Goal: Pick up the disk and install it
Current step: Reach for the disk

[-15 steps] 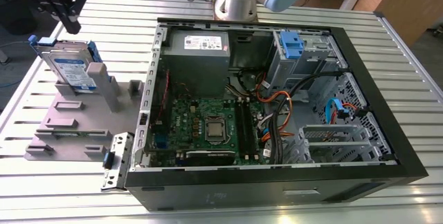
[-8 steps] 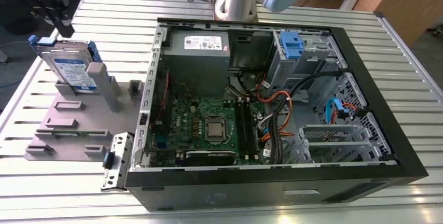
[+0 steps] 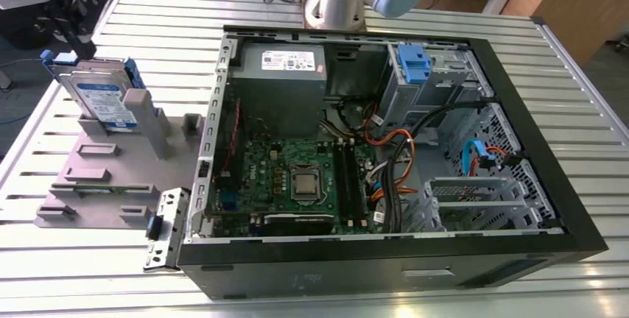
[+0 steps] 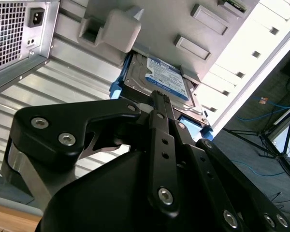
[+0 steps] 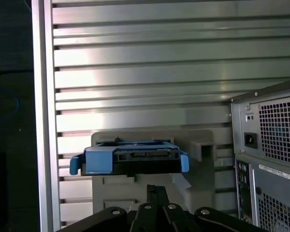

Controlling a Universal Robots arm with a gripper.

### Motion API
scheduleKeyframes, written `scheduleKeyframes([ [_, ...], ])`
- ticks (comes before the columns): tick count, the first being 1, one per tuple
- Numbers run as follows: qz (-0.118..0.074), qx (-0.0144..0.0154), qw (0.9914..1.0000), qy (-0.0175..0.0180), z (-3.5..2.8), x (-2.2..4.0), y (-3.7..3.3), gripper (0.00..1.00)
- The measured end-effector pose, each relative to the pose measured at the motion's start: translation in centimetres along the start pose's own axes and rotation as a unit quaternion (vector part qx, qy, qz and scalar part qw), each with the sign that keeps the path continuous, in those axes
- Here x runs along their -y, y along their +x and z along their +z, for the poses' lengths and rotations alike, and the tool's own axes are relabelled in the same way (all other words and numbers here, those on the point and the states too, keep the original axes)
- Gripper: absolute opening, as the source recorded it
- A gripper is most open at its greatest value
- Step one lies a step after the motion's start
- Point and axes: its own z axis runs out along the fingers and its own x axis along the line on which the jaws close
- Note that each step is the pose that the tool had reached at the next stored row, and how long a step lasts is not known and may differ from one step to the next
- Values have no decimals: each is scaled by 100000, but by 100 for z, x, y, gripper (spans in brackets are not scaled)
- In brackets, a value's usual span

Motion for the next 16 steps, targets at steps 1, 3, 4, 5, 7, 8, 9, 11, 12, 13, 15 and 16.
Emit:
scheduleKeyframes([
  [1, -1, -2, 100000, 1, 9, -2, 12, 11],
  [3, 2, -6, 100000, 5, 25, -7, 33, 11],
  [4, 2, -4, 100000, 3, 36, -11, 44, 11],
  [5, 0, -5, 100000, 4, 46, -14, 54, 11],
  [7, -2, -8, 100000, 4, 66, -20, 73, 11],
  [8, 1, -10, 100000, 6, 75, -23, 82, 11],
  [9, 3, -10, 100000, 5, 83, -27, 91, 11],
  [11, 4, -7, 100000, 3, 100, -35, 111, 11],
  [12, 5, -8, 100000, 6, 107, -39, 118, 11],
  [13, 3, -11, 100000, 6, 114, -44, 125, 11],
  [15, 3, -14, 100000, 9, 122, -55, 134, 11],
  [16, 1, -10, 100000, 5, 126, -63, 137, 11],
])
